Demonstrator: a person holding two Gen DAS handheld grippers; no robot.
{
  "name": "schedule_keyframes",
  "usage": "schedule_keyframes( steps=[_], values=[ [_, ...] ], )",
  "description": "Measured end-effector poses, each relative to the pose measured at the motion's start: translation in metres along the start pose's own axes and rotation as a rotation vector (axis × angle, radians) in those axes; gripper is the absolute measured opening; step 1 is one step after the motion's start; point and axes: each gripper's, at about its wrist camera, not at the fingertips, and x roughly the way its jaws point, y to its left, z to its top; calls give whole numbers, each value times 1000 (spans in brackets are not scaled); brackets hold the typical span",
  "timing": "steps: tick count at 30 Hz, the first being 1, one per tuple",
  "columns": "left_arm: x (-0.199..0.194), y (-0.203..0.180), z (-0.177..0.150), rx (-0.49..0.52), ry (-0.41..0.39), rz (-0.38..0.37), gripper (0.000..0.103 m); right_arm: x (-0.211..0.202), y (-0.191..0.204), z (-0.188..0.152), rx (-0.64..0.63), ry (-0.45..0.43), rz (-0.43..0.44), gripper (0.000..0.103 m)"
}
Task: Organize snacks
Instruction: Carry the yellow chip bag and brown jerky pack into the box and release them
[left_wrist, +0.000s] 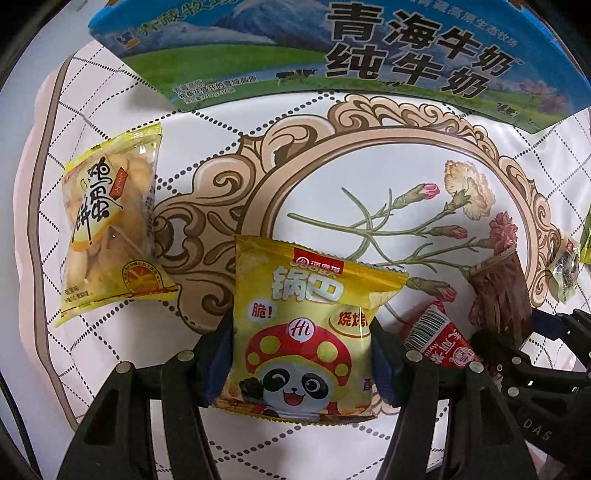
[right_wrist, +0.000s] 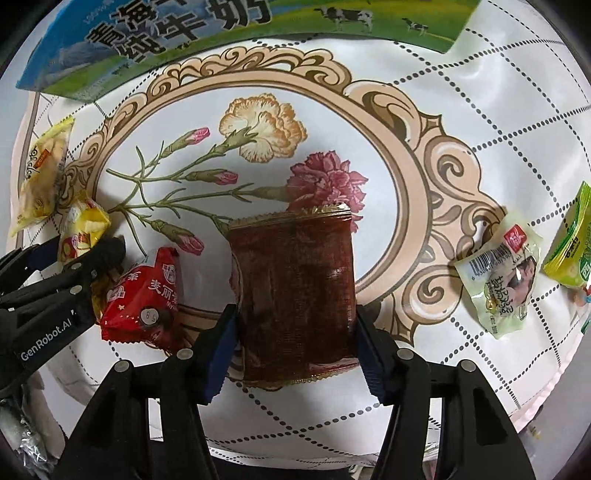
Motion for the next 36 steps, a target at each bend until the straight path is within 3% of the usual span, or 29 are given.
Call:
schedule_keyframes(
  steps=[5, 9, 12, 17, 23, 30, 36],
  values=[
    [5, 2, -11, 0, -16, 7, 60, 11, 14, 15, -17, -17, -28, 69],
    [3, 2, -23, 1, -40, 16, 53, 8, 29, 11, -40, -68, -47, 59],
    [-6, 2, -26, -2, -47, 8, 52, 0, 32, 4, -35, -88, -39, 58],
    [-26, 4, -33, -10, -75, -19, 50, -23, 33, -9, -12, -111, 46, 57],
    [-89, 8, -30, -40, -173, -94, 50, -74, 38, -11, -5, -187, 150, 57],
    [-178, 8, 9, -33, -322, -186, 50, -168, 31, 7, 0, -349, 246, 57],
    [-208, 8, 67, -16, -375, -155, 50, -235, 19, 54, -3, -465, 236, 57]
  ],
)
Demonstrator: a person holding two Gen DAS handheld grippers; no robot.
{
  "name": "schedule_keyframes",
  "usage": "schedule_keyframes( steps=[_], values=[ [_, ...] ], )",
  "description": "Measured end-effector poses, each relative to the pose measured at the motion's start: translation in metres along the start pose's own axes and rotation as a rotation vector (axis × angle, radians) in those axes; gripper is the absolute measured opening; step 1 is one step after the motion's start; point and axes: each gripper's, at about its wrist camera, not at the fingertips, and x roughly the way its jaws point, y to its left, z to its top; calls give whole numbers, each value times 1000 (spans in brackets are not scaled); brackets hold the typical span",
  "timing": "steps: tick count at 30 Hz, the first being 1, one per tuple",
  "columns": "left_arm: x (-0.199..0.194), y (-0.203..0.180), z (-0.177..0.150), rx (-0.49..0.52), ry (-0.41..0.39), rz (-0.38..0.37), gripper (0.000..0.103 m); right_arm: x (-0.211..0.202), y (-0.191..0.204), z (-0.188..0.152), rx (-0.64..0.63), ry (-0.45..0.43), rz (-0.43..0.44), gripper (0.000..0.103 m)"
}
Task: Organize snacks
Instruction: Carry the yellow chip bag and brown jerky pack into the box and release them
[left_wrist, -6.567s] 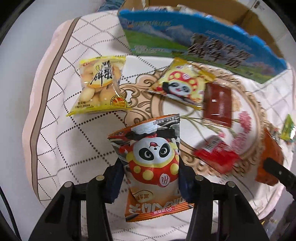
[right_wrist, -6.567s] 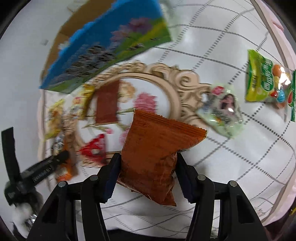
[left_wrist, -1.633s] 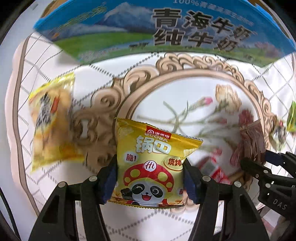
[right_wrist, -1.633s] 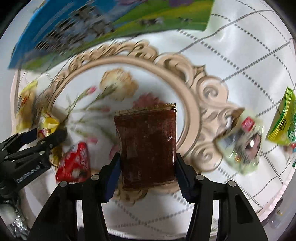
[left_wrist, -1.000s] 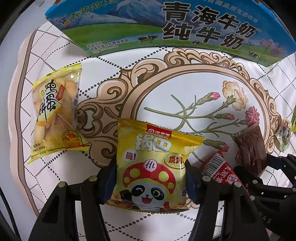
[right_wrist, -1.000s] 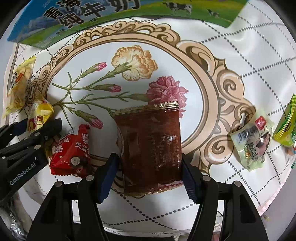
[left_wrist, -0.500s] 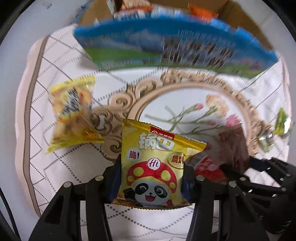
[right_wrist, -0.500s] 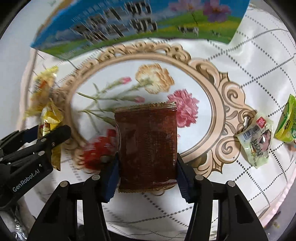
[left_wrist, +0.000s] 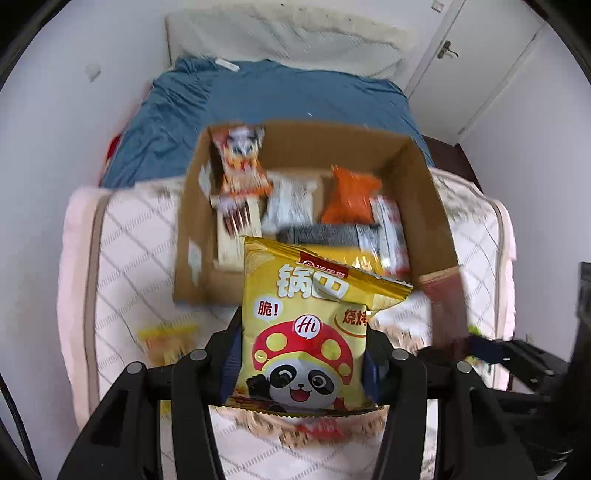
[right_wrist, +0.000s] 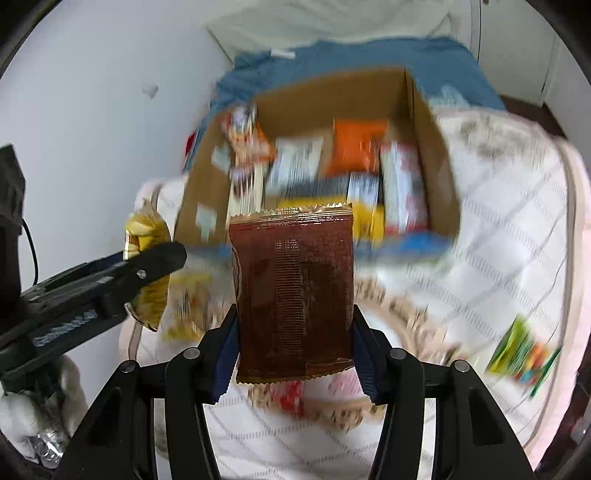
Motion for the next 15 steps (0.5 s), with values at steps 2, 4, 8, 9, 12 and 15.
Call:
schedule_keyframes(
  steps=[2, 4, 8, 9, 12, 15],
  values=[
    [13, 4, 21, 5, 15, 28, 50, -1, -6, 25, 11, -21, -19, 57],
    [25, 11, 36, 6, 31, 54, 50, 6, -13, 43, 27, -24, -35, 57],
    [59, 22, 56, 14, 94, 107, 50, 34, -35, 73, 71, -1, -67, 57],
    [70, 25, 59, 12, 117, 116, 50, 45, -40, 79, 80, 11, -73, 57],
    [94, 33, 64, 6, 169, 128, 50, 71, -52, 87, 96, 49, -101, 57],
    [113, 36, 64, 10, 203, 141, 50, 91, -61, 87, 111, 83, -114, 57]
  ],
)
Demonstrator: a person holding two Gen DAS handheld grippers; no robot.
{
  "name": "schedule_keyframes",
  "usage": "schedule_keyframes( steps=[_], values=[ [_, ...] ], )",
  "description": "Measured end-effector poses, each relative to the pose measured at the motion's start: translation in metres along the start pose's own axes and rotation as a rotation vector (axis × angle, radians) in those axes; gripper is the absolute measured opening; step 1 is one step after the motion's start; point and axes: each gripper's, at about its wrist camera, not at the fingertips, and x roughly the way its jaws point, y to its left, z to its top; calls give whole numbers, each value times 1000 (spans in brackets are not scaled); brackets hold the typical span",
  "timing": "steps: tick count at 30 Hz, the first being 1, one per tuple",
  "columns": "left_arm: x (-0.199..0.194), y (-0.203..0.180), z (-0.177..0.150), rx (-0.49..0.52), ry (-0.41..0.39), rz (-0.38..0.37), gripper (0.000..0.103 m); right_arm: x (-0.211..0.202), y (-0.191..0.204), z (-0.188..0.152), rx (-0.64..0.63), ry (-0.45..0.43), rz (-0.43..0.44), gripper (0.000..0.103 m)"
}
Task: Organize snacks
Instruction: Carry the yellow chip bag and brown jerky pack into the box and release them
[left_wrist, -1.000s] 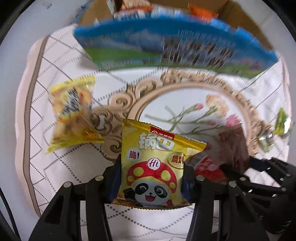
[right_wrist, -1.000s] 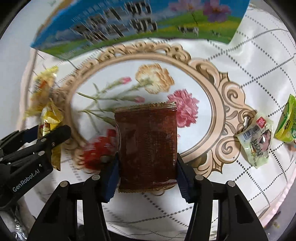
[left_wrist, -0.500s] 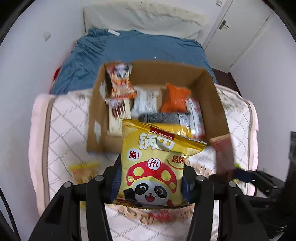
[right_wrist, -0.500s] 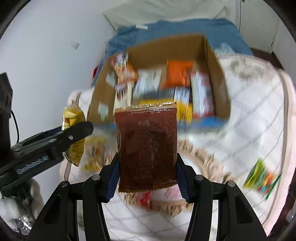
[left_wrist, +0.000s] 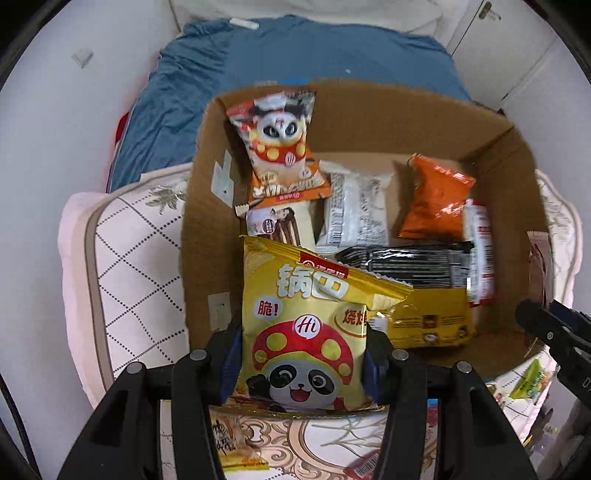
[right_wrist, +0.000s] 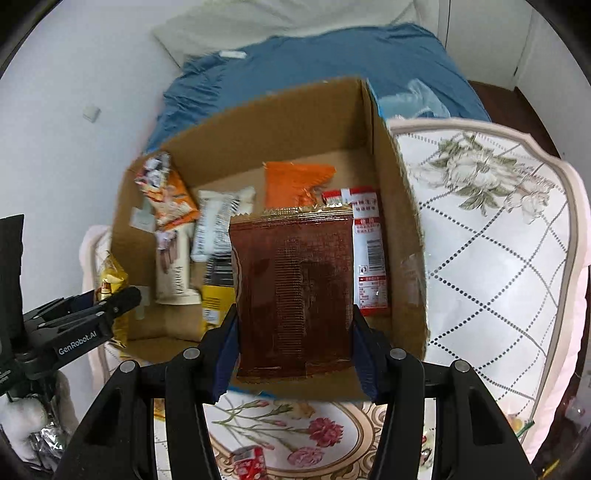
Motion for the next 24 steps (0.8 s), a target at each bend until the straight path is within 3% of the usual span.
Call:
schedule_keyframes(
  steps=[6, 10, 11, 14, 16, 24],
  values=[
    [34, 2, 2, -7, 62, 1, 51, 24, -7, 1, 7, 34, -18, 57],
    [47, 5, 0, -27, 113, -22, 52, 40, -10, 1, 12, 115, -28, 61],
    [48, 6, 0, -34, 112, -26, 55, 41, -9, 0, 2, 120, -40, 65],
    [47, 7, -1, -39, 103, -27, 78, 39, -7, 0, 6, 117, -40, 95],
    [42, 8, -1, -42, 89, -28, 90, 38, -7, 1, 9, 117, -44, 95],
    [17, 10, -2, -53, 34, -50, 91, 27, -2, -2, -14, 99, -73, 96]
  ],
)
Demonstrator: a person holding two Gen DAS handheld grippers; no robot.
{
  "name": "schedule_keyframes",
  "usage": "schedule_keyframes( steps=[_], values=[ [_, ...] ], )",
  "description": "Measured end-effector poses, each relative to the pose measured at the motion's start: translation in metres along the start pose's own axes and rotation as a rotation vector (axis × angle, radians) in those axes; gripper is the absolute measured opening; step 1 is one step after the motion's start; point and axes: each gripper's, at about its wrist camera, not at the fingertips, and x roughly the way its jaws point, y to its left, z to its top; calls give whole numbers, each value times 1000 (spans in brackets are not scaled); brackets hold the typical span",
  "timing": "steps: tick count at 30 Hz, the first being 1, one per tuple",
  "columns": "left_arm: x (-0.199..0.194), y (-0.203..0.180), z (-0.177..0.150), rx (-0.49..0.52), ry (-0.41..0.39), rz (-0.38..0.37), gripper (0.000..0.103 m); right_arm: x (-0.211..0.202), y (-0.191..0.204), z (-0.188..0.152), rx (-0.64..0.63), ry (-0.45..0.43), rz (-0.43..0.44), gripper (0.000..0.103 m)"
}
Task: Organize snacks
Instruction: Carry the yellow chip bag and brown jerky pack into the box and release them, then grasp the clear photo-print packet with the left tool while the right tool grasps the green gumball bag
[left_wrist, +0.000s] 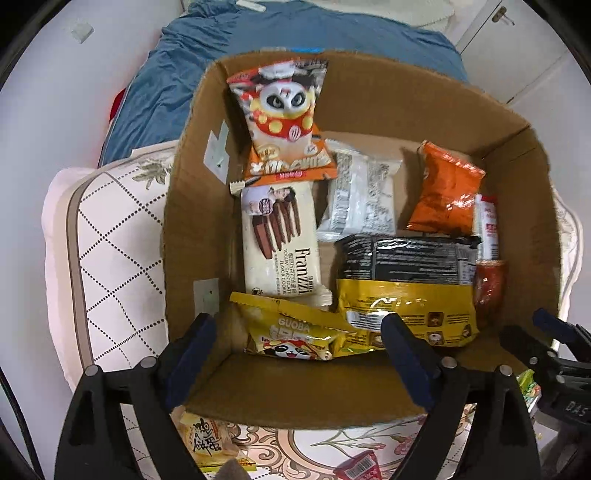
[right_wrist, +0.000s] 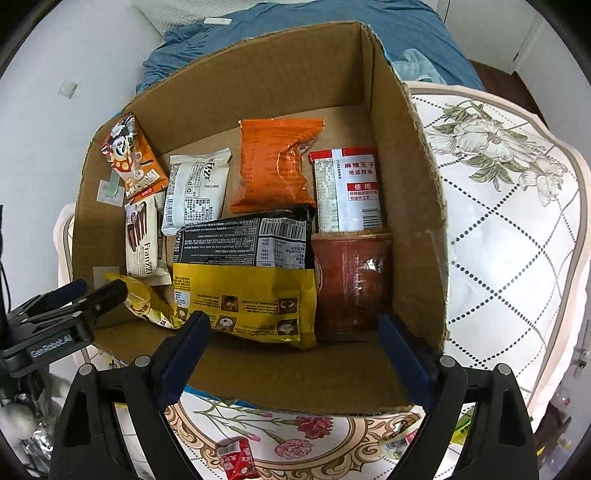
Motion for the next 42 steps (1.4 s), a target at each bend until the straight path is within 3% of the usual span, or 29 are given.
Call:
schedule_keyframes(
  steps=[8, 10, 14, 24, 29, 33, 38, 42],
  values=[
    [-41, -12, -14, 7, -113, -2, 92, -27, 5, -10, -26, -77, -58, 98],
    [-50, -16, -18, 20, -131, 8, 97, -38, 7, -15, -33, -118, -81, 98],
    [-72, -18, -31, 22, -195, 17, 99, -59, 13, -27, -54, -178, -99, 99],
    [-108, -28, -96, -1, -299, 0, 99, -92, 8, -92, -23, -243, -7, 99],
    [-100, -39, -144, -7, -289, 3, 99, -84, -19, -137, 43, -213, 43, 99],
    [-80, -48, -176, -20, -251, 14, 99, -78, -51, -166, 97, -202, 28, 99],
    [-40, -56, -209, -42, -158, 17, 99, -68, -98, -187, 99, -165, -94, 99],
    [-17, -69, -225, -48, -120, 31, 99, -51, -110, -183, -92, -53, -248, 99]
  ],
)
